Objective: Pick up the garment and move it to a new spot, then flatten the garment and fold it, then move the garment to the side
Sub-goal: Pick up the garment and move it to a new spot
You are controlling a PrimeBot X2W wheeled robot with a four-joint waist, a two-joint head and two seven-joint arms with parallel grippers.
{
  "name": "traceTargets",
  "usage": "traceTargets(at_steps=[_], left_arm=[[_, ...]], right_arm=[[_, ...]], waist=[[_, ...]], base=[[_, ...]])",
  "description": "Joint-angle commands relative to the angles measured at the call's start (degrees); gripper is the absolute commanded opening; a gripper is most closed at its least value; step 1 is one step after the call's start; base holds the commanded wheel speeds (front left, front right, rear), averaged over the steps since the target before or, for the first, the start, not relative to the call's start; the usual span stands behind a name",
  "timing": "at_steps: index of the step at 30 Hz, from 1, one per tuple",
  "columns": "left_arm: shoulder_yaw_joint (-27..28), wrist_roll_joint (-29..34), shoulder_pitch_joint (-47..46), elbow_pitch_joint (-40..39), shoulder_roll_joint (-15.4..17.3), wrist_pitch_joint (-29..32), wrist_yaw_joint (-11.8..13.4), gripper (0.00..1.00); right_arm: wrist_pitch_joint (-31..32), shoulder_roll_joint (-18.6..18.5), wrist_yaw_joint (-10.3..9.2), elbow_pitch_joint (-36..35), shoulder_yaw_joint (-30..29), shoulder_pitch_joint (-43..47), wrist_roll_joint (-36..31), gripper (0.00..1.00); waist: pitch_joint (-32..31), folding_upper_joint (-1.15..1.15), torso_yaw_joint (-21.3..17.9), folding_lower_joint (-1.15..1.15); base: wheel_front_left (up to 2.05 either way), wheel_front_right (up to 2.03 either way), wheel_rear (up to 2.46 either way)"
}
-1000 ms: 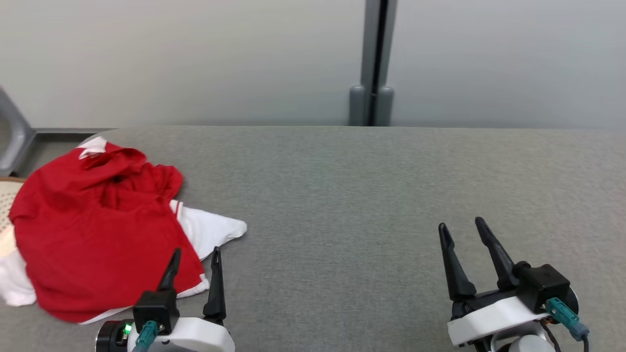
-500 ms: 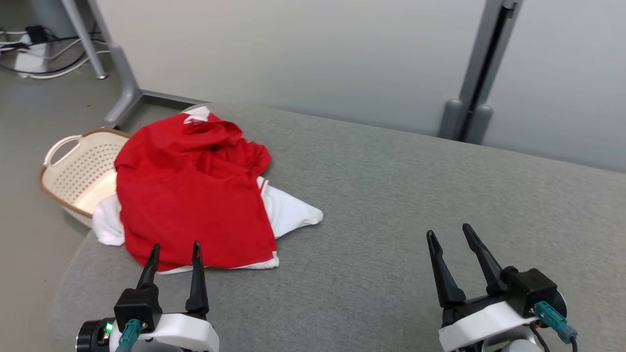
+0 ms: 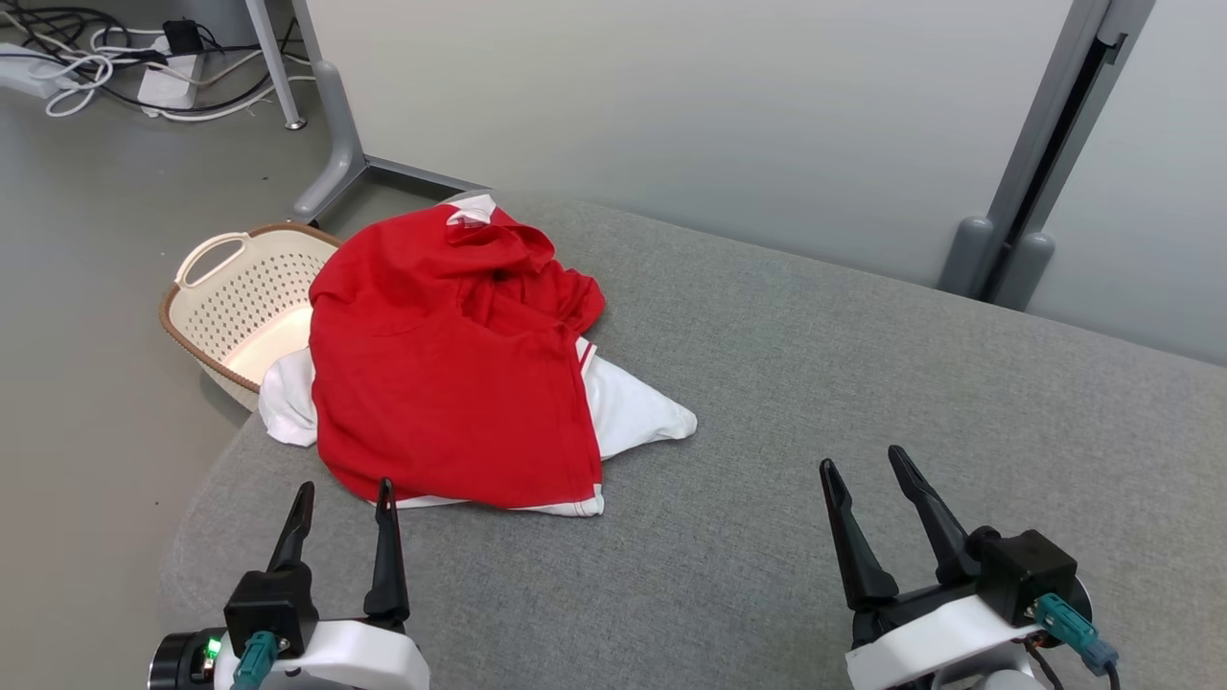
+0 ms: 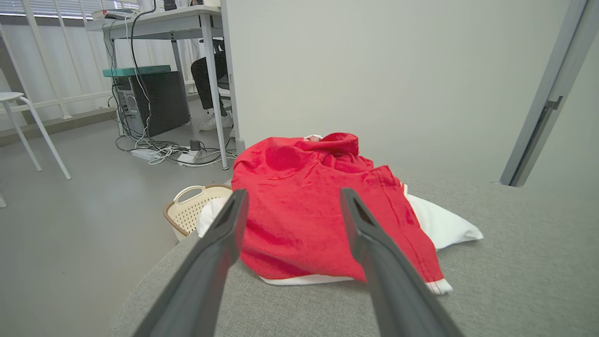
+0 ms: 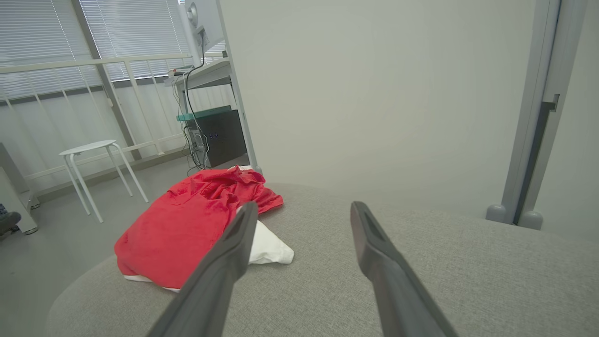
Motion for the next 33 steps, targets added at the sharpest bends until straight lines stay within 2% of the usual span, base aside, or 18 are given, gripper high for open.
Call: traceTargets(at_steps=[1,11,20,25,29,33], left_arm=[[0.25,0.34,0.39,-0.31,0.21,-0.10,0.24,1.00],[1.67,0.40,-0.20,-0.31,0.22,-0.10,-0.99,1.00],[5.32,3.38,-3.82,-0.50,0.91,-0.10,-3.80,1.00],[6.74,2.10,-8.30,0.74,1.77,-0.10,-7.68,1.00],[6.76,1.62,-13.91,4.25,3.92,-0.09,-11.00,1.00],[6.72,0.00,-21.19,9.07,6.81,1.32,-12.77,1.00]], right_arm=[[-0.16,-0.16,0.00,0.00,0.12,-0.44,0.32,1.00],[-0.16,-0.61,0.00,0.32,-0.04,-0.51,0.50,1.00],[-0.16,-1.49,0.00,-0.19,-0.89,-2.09,-0.29,1.00],[-0.16,-2.63,0.00,-1.14,-2.86,-3.96,-1.80,1.00],[-0.15,-3.35,0.00,-2.38,-4.92,-5.61,-2.99,1.00],[-0.14,-4.07,0.00,-3.47,-6.08,-7.34,-3.89,1.00]], waist=[[0.12,0.00,0.24,0.00],[0.77,0.00,0.19,0.00],[4.35,0.00,-2.36,0.00],[8.47,0.00,-4.30,0.00],[12.77,0.00,-5.99,0.00],[16.96,0.00,-8.24,0.00]], base=[[0.00,0.00,0.00],[0.00,0.00,0.00],[0.00,0.00,0.00],[0.00,0.00,0.00],[0.00,0.00,0.00],[0.00,0.00,0.00]])
